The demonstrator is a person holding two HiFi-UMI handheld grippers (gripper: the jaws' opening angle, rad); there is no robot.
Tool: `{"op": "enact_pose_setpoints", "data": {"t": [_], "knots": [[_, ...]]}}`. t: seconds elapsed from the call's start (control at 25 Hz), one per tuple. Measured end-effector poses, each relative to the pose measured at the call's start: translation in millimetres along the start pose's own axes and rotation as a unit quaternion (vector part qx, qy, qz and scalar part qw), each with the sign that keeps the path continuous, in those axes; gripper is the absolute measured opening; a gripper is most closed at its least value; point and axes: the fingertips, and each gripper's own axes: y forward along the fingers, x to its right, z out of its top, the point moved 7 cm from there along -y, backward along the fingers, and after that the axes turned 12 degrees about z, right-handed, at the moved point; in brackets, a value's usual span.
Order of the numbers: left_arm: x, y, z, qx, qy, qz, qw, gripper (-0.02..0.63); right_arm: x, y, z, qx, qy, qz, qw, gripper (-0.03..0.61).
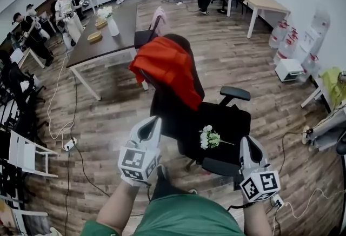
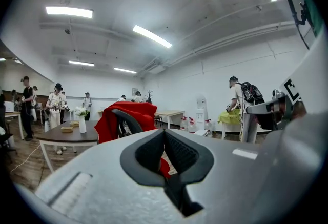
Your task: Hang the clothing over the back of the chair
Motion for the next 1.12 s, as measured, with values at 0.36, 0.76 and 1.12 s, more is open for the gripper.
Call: {"op": "enact_pose_setpoints", "data": {"t": [0.36, 0.76, 1.12], "knots": [[10, -15, 2, 0.001, 0.008, 0.002, 1.0, 0.011, -2, -11, -3, 0.01, -0.004, 0.008, 1.0, -0.006], [6, -25, -4, -0.006, 0.01, 0.009, 0.9999, 0.011, -11, -10, -4, 0.006, -0.011, 0.021, 1.0, -0.006], [3, -20, -3, -0.012, 0.012, 0.008, 0.9998, 0.011, -12, -3, -3, 0.007, -0.009, 0.024, 1.0, -0.006]]}}
